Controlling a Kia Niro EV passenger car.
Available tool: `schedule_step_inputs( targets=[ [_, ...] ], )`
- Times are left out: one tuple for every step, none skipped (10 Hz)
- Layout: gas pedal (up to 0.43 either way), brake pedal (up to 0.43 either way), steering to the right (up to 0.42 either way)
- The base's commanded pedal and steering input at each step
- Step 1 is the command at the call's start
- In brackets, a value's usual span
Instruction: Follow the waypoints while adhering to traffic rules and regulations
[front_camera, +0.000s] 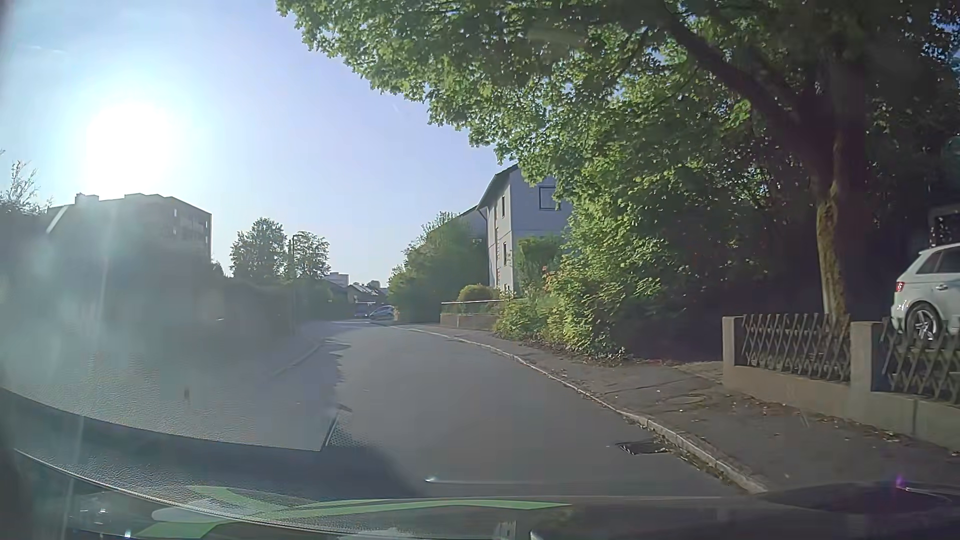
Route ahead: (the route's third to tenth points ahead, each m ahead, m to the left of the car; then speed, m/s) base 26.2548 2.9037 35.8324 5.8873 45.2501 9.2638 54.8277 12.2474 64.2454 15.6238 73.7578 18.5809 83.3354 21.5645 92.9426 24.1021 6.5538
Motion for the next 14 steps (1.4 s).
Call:
schedule_step_inputs(
  targets=[
    [0.039,0.000,-0.058],
    [0.047,0.000,-0.060],
    [0.059,0.000,-0.061],
    [0.059,0.000,-0.061],
    [0.059,0.000,-0.061],
    [0.059,0.000,-0.060],
    [0.067,0.000,-0.058],
    [0.067,0.000,-0.056],
    [0.067,0.000,-0.054],
    [0.067,0.000,-0.052],
    [0.067,0.000,-0.050],
    [0.067,0.000,-0.049],
    [0.067,0.000,-0.047],
    [0.067,0.000,-0.047]
  ],
)
